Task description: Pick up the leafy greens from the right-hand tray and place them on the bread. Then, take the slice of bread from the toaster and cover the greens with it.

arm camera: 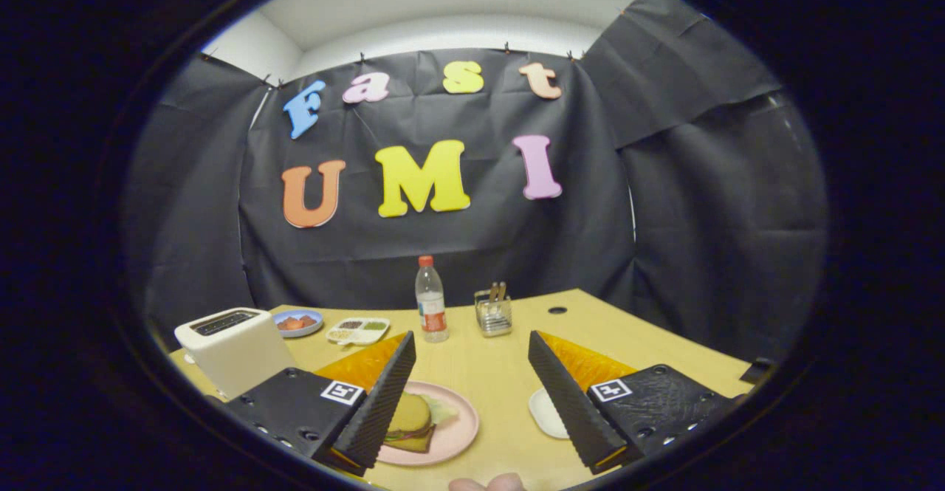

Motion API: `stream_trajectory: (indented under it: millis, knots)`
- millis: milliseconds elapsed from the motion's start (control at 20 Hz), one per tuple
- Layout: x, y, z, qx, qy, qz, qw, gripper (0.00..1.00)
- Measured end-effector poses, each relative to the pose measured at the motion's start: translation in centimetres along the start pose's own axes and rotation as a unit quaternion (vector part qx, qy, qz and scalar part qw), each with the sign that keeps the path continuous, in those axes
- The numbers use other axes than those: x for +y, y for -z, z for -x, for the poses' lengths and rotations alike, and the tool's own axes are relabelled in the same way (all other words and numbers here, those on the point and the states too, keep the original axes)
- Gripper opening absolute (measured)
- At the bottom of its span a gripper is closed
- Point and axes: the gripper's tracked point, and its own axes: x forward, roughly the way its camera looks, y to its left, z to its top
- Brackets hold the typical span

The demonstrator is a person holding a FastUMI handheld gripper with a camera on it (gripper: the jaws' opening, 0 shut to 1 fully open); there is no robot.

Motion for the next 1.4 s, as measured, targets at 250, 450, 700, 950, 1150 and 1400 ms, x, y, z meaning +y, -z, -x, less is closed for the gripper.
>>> stream_trajectory:
  millis: [250, 450, 700, 950, 1150, 1400]
  knots:
    - [-3.1, -4.7, 4.1, -0.021, -0.025, 0.026, 0.999, 0.96]
    - [-3.4, -6.5, 7.3, -0.036, -0.036, 0.021, 0.998, 0.96]
    - [-2.8, -7.7, 11.1, -0.051, -0.045, 0.019, 0.998, 0.95]
    - [-2.5, -8.5, 11.8, -0.07, -0.038, 0.032, 0.996, 0.95]
    - [-1.5, -8.1, 11.0, -0.063, -0.044, 0.027, 0.997, 0.95]
    - [-1.5, -8.1, 11.0, -0.063, -0.045, 0.028, 0.997, 0.95]
